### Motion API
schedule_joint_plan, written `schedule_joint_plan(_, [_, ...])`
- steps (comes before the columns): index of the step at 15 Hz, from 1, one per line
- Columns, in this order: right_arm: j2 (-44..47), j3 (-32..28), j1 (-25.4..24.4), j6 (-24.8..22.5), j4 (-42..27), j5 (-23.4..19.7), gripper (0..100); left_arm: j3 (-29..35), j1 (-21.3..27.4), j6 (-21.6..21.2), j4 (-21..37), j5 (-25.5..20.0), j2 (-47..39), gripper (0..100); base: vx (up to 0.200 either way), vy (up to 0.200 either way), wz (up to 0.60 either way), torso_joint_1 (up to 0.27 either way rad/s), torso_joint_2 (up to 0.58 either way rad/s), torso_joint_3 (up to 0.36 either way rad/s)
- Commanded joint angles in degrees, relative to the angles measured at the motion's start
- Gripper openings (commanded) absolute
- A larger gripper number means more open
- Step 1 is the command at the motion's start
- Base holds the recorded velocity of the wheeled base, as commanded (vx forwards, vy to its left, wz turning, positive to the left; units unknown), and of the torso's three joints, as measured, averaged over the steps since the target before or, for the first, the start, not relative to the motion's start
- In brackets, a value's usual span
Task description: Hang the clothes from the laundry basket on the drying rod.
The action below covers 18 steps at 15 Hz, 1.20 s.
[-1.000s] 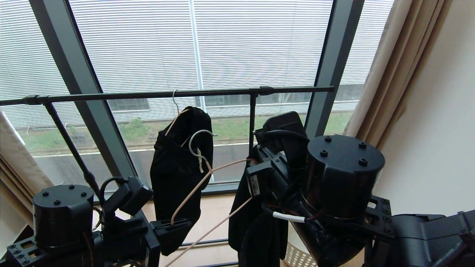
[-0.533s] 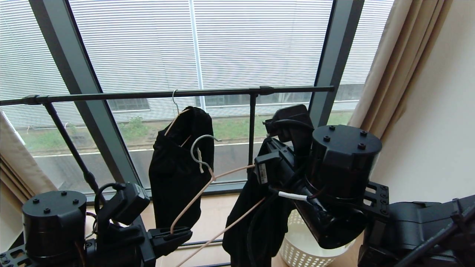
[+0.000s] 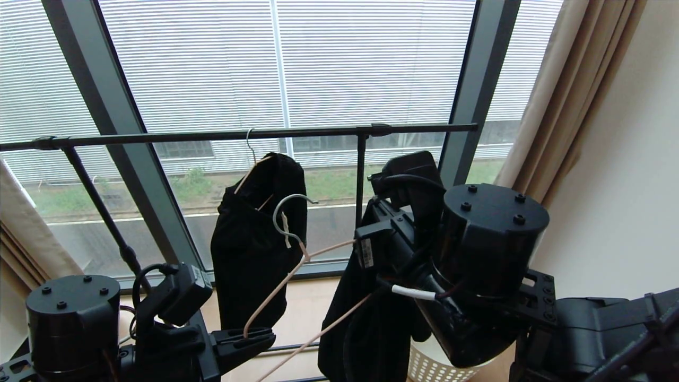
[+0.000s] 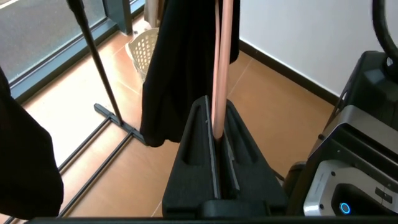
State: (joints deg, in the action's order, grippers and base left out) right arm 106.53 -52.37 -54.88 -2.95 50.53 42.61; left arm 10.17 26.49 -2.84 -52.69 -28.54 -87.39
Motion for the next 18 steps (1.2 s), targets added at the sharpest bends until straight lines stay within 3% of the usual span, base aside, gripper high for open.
schedule_joint_plan(1, [0.2,-1.8,3.8,-0.1,-0.1,-0.2,0,-0.6,0.1,-0.2,0.0,-1.2,0.8,0,0.0,0.0,0.0,0.0,0.0,0.0])
schedule_joint_plan(3, [2.0,-3.6,5.0,-0.1,0.1,-0.4,0,-0.6,0.0,-1.6,0.0,-4.1,1.2,0,0.0,0.0,0.0,0.0,0.0,0.0])
schedule_joint_plan(8, [1.7,-2.9,3.0,-0.1,0.2,-0.4,0,0.0,-0.2,-1.4,-0.1,-4.4,-0.4,0,0.0,0.0,0.0,0.0,0.0,0.0])
schedule_joint_plan(11, [0.7,-2.2,3.1,-0.1,0.2,-0.6,0,1.4,-3.6,-0.1,-0.1,-4.4,-0.7,0,0.0,0.0,0.0,0.0,0.0,0.0])
schedule_joint_plan(18, [0.7,-0.8,4.3,-0.1,0.2,-5.5,0,1.7,-4.3,1.3,0.0,-7.4,1.1,0,0.0,0.0,0.0,0.0,0.0,0.0])
